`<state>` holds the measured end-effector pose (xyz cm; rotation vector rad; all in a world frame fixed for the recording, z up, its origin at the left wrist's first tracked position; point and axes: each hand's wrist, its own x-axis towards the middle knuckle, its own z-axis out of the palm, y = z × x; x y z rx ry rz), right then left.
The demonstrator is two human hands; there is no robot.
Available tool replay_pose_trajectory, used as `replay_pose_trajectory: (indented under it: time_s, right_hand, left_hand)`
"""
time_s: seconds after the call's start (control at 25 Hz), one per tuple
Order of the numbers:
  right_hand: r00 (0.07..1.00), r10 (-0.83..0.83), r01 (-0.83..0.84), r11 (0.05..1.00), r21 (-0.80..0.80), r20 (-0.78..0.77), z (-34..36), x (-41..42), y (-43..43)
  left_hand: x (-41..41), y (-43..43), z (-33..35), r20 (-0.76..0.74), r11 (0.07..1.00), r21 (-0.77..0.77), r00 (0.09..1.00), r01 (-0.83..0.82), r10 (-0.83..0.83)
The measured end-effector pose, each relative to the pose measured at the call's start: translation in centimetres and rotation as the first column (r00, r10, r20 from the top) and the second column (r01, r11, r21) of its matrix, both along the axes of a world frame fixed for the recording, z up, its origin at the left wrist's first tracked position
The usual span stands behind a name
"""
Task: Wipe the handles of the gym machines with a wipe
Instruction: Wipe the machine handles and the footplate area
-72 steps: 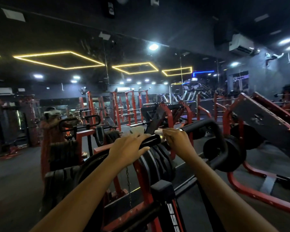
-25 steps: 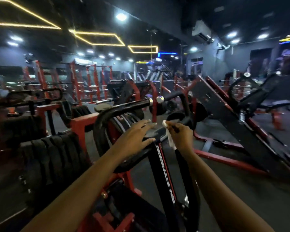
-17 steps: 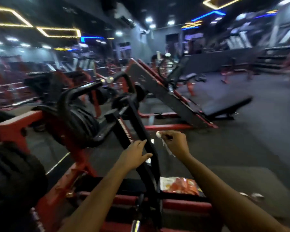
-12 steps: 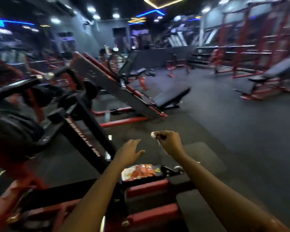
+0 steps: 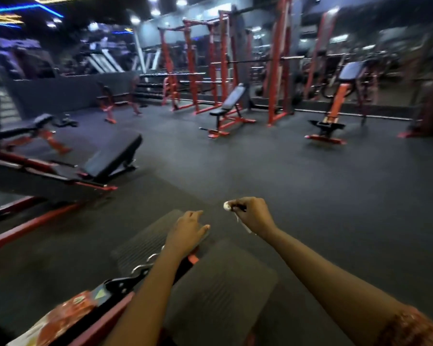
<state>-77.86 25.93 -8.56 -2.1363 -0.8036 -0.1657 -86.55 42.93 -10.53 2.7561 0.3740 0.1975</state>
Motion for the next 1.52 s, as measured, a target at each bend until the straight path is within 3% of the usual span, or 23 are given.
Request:
replay_pose_trajectory:
  time_s: [0.4,0.68,0.88,1.16,1.52]
  right_hand:
    - [0.960,-0.279,0.279,0.958,-0.071,0.004,0.6,23.9,-25.6]
    - [0.954,-0.298,0.299,0.951,-0.075,0.013,0.9,40.4,-30.5]
    - [0.966,-0.258,0.257,0.966,-0.037,-0.028,1.0,54.6,-27.6]
    - [0.993,-0.104,0.102,0.994,-0.037,-0.061,1.1,71.7,-18.7]
    - [0.967,0.253,-0.253,0.965,-0.064,-0.020,1.0,92.3,0.9]
  left_hand:
    - [29.1,-23.9,1.9,-0.072,0.971,0.031,0.969,0.237,-0.234]
    - [46.6,-29.1,1.1,-0.118,0.957,0.132,0.963,0.258,-0.243]
    - [61.0,-24.9,-0.2,-0.144,0.970,0.103,0.968,0.220,-0.205]
    - [75.0,-15.3,-0.4,-0.152,0.993,0.101,0.987,0.065,-0.049]
    - [88.6,2.1,-0.5,-0.121,0.945,0.107,0.939,-0.310,0.322]
